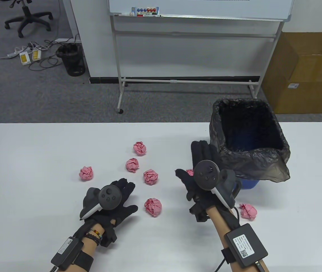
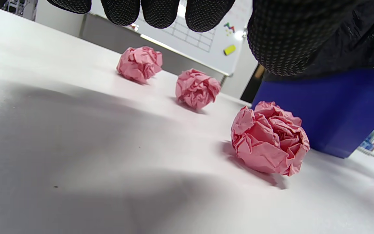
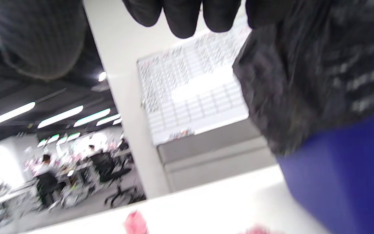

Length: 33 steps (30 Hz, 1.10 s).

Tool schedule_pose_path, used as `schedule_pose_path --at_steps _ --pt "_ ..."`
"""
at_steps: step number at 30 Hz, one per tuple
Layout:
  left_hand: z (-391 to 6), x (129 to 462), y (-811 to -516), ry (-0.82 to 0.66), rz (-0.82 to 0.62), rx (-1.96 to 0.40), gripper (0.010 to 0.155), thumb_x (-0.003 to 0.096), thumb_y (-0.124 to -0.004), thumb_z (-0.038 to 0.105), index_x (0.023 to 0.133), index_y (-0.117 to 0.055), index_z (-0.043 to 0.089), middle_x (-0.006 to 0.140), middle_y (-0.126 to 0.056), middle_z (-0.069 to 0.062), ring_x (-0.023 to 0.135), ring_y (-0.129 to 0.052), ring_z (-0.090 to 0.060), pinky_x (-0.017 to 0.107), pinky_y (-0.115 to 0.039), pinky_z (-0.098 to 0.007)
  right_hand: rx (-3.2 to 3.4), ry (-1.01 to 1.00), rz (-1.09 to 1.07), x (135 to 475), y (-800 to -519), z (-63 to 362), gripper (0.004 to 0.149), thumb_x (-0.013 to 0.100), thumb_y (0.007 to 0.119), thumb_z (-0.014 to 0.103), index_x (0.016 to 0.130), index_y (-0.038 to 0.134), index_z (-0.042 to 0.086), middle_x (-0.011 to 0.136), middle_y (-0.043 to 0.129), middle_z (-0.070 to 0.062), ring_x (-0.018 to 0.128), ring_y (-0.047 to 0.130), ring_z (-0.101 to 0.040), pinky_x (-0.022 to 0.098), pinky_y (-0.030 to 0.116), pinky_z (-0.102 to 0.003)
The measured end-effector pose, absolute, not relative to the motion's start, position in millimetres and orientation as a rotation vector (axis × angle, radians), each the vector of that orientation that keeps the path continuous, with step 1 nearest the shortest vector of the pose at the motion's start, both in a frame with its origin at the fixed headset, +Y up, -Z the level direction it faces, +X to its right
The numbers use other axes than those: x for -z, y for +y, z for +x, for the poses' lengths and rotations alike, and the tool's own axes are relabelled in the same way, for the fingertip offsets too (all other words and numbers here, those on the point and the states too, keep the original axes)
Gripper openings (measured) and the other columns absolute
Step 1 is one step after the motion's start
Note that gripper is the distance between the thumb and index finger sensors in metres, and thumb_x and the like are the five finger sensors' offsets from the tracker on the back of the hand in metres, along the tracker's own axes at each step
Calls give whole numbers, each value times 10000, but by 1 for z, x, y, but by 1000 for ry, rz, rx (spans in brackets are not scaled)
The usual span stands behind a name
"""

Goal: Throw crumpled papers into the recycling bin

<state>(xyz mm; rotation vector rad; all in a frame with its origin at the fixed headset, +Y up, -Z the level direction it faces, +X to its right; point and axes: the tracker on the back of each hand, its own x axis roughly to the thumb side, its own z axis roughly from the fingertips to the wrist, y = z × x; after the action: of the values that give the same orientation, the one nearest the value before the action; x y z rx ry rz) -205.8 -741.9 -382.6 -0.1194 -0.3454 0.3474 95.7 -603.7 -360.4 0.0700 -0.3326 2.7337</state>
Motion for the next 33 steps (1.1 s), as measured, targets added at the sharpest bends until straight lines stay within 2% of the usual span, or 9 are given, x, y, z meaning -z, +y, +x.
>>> schedule_pose_path --at_steps 13,26,33 --pt "-205 383 -746 -334 -124 -314 821 444 -805 534 1114 -462 207 1220 -371 -174 1112 -422 -478 748 -457 -690 -2808 71 140 351 -696 66 944 346 792 619 1103 338 286 1197 410 -38 1129 410 -363 770 464 -570" --pt "-201 387 -751 -314 -141 -295 820 445 -803 537 1115 -458 212 1224 -353 -170 1118 -402 -476 753 -445 -690 -2898 221 124 352 -730 72 947 341 773 638 1101 322 295 1198 387 -30 1129 396 -370 770 461 -573" --pt "-207 397 -752 -220 -122 -304 824 446 -796 542 1120 -442 225 1229 -317 -165 1123 -358 -476 757 -421 -694 -2891 242 145 351 -730 72 957 336 774 642 1100 314 295 1199 378 -30 1128 396 -375 770 460 -576"
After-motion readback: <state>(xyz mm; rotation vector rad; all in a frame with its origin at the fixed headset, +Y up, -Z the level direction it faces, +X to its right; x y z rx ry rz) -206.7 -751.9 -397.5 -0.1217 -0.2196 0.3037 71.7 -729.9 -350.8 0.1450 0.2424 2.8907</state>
